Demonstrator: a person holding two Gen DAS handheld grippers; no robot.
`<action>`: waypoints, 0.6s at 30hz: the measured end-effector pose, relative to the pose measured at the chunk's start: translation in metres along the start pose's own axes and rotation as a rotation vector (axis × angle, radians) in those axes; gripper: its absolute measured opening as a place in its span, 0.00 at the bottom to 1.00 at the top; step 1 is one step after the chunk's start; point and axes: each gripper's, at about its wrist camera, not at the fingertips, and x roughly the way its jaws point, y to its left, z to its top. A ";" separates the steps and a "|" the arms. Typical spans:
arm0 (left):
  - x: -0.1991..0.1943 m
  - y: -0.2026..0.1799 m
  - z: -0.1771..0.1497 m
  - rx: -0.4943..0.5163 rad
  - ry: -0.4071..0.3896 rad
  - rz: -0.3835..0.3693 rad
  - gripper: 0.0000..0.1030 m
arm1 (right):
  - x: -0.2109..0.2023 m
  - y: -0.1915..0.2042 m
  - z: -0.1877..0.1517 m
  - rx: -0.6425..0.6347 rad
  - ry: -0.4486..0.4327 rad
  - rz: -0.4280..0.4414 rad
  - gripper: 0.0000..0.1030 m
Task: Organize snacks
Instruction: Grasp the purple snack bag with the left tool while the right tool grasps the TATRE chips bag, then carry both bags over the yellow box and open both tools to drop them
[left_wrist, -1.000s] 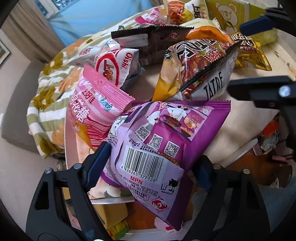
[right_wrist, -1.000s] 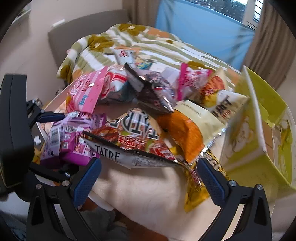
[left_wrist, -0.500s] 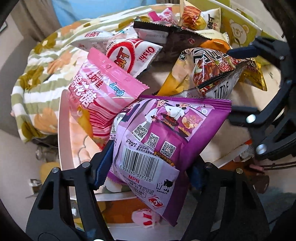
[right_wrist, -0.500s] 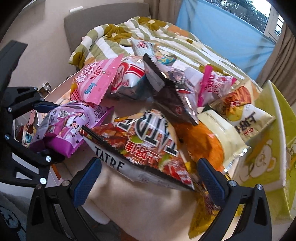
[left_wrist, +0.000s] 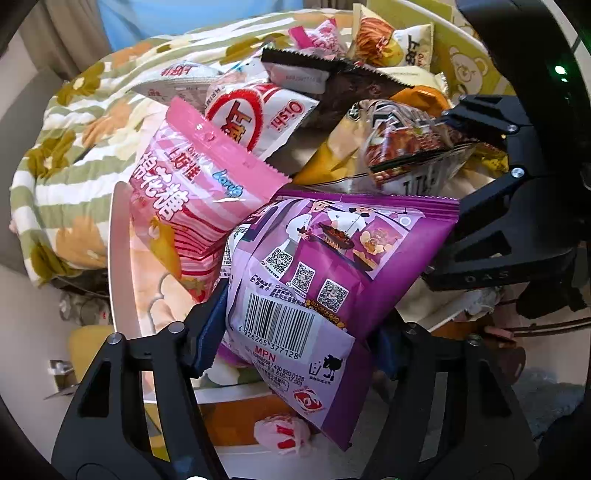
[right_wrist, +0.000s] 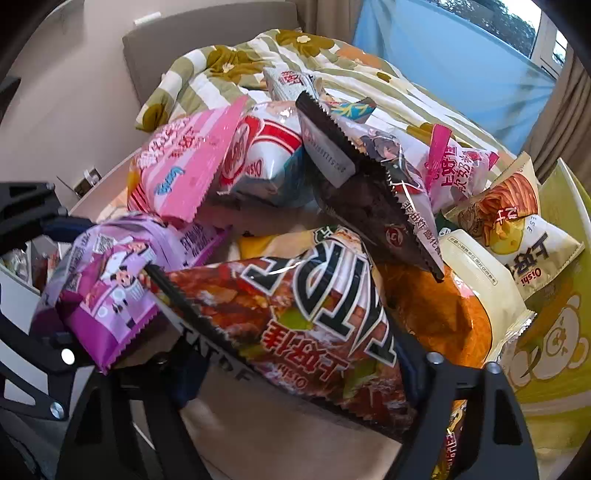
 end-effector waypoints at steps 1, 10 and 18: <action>-0.001 0.000 0.000 0.000 -0.001 -0.004 0.60 | -0.001 -0.001 -0.001 0.011 -0.001 0.003 0.70; -0.035 -0.001 -0.002 -0.046 -0.040 -0.061 0.59 | -0.033 -0.003 -0.003 0.089 -0.023 0.013 0.67; -0.083 -0.009 0.008 -0.031 -0.138 -0.114 0.59 | -0.084 -0.007 -0.003 0.142 -0.071 -0.040 0.67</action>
